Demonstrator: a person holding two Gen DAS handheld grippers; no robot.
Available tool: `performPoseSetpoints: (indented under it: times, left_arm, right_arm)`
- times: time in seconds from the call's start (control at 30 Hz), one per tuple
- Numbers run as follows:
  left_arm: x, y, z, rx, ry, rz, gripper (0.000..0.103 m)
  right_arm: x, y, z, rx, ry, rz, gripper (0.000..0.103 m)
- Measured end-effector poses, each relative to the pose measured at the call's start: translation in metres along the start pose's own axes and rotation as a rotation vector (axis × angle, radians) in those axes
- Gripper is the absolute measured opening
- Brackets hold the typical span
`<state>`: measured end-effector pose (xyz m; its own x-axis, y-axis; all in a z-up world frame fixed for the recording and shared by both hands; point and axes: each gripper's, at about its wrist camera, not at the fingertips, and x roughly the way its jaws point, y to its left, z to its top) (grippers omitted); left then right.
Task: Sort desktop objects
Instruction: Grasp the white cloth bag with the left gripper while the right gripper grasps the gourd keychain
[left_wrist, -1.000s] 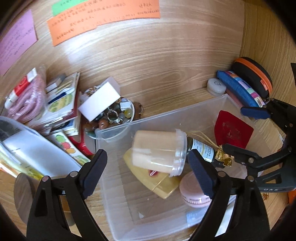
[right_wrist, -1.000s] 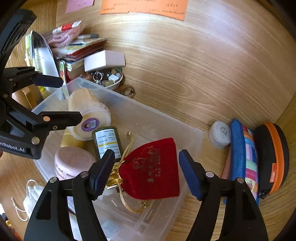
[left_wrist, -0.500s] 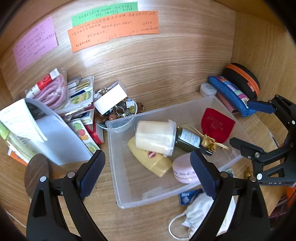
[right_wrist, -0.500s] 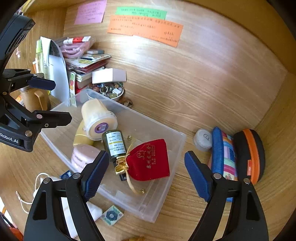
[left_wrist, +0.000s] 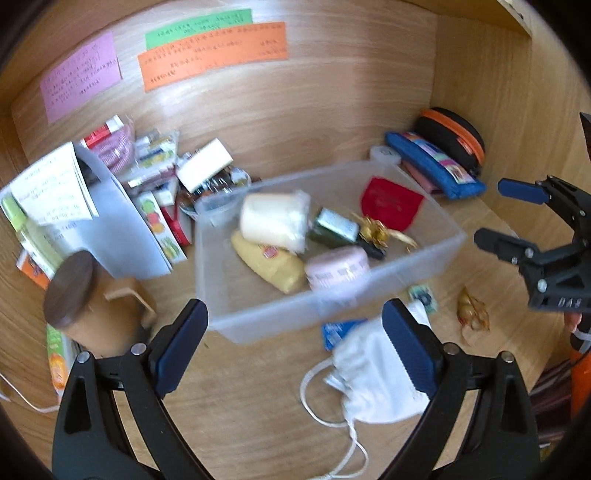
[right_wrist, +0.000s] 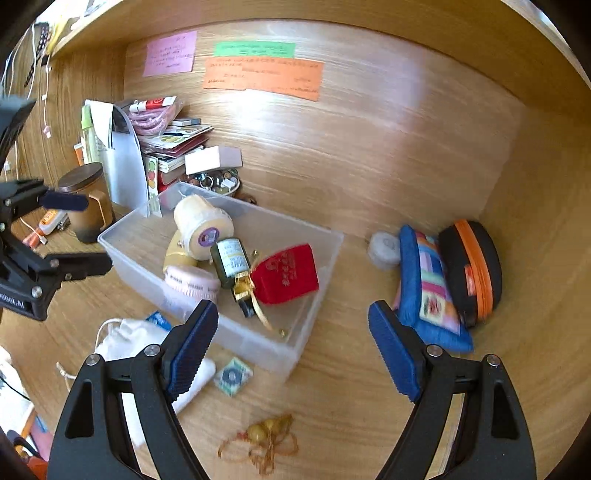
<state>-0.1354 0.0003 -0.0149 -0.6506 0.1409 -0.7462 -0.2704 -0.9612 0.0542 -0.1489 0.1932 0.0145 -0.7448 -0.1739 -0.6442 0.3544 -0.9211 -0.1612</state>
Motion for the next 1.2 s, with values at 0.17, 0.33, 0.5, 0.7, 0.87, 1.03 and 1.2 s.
performPoseSetpoints:
  times: [0.17, 0.33, 0.5, 0.7, 0.87, 1.03, 1.2]
  left_arm:
    - [0.013, -0.016, -0.026, -0.013, 0.059, -0.051, 0.096]
    - [0.028, -0.028, -0.044, -0.023, 0.108, -0.084, 0.096]
    - [0.045, -0.038, -0.054, -0.038, 0.158, -0.112, 0.096]
    - [0.057, -0.047, -0.053, -0.04, 0.167, -0.117, 0.096]
    - [0.063, -0.048, -0.052, -0.052, 0.163, -0.135, 0.096]
    - [0.066, -0.044, -0.055, -0.081, 0.149, -0.161, 0.093]
    - [0.062, -0.045, -0.058, -0.094, 0.137, -0.217, 0.069]
  right_arm:
    - [-0.005, -0.011, -0.026, 0.052, 0.03, 0.005, 0.082]
    - [-0.005, -0.016, -0.056, 0.094, 0.058, 0.015, 0.082]
    - [0.007, -0.013, -0.079, 0.108, 0.109, 0.049, 0.082]
    - [0.029, -0.009, -0.097, 0.143, 0.149, 0.07, 0.079]
    - [0.038, -0.009, -0.099, 0.164, 0.159, 0.093, 0.069]
    - [0.045, -0.008, -0.101, 0.156, 0.193, 0.109, 0.051]
    - [0.046, -0.003, -0.101, 0.133, 0.188, 0.09, 0.04]
